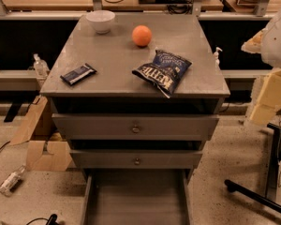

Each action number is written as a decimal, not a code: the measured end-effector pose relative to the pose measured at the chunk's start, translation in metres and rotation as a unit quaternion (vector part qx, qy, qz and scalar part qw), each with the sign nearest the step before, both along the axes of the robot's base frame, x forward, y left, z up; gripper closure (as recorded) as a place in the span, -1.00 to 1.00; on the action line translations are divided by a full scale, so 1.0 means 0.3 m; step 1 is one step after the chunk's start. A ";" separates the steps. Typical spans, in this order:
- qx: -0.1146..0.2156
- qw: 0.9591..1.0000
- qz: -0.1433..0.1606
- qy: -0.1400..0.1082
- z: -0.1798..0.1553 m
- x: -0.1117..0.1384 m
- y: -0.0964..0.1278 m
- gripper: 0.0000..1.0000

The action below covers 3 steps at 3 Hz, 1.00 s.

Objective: Close bottom drawer

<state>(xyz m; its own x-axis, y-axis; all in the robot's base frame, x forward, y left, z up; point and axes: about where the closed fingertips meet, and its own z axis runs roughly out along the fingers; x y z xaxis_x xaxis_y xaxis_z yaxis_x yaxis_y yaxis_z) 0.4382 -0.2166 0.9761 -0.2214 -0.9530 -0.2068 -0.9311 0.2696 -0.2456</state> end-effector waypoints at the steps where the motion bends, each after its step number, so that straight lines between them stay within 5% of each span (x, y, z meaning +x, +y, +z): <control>1: 0.002 1.000 0.002 -0.005 -0.002 0.003 0.005 -1.00; 2: 0.021 1.000 0.011 -0.011 -0.100 0.028 0.005 -1.00; 3: 0.046 0.999 0.026 -0.013 -0.317 -0.006 -0.018 -1.00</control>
Offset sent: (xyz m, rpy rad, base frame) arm 0.0331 0.0008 -0.1299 0.1686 -0.0422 0.0854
